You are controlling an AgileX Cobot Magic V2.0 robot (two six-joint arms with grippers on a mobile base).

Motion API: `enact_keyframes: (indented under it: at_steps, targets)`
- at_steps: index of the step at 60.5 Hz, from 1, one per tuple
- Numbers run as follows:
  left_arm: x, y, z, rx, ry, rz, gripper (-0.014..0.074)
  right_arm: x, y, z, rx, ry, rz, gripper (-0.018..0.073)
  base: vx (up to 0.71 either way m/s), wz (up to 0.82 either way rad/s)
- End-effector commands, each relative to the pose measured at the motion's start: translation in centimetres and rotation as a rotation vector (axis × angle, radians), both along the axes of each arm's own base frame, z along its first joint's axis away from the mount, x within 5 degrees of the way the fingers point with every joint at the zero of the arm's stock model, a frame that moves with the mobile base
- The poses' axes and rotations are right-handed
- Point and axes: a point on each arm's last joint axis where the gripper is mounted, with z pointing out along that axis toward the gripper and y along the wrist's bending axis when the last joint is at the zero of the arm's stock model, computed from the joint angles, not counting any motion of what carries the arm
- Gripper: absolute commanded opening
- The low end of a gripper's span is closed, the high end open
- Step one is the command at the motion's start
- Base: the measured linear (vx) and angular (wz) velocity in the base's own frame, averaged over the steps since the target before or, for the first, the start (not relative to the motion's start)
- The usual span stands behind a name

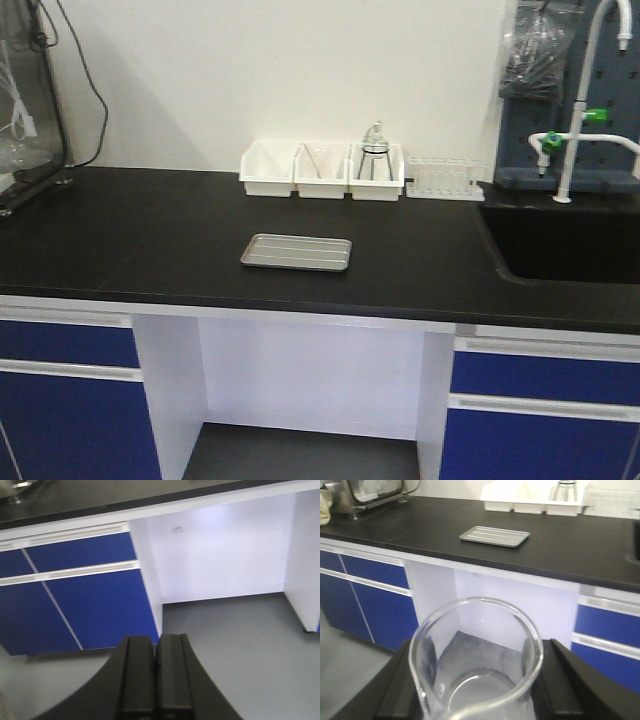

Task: Move beaker to silver tray on left bench
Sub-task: 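Drive the base up to the bench with the silver tray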

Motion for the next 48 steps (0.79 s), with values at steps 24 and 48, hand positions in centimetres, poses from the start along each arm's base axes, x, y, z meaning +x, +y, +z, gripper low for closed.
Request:
enact_keyframes:
  at_steps: [24,48]
  targets:
    - [0.19,-0.11,0.06,-0.007,-0.066,-0.012,0.0001,0.1,0.23,1.64,0.029,-0.097,0.022,-0.0011,0.3,0.3]
    - [0.19,-0.11,0.06,-0.007,-0.066,-0.012,0.0001,0.1,0.23,1.64,0.029,-0.097,0.022,-0.0011,0.37,0.05]
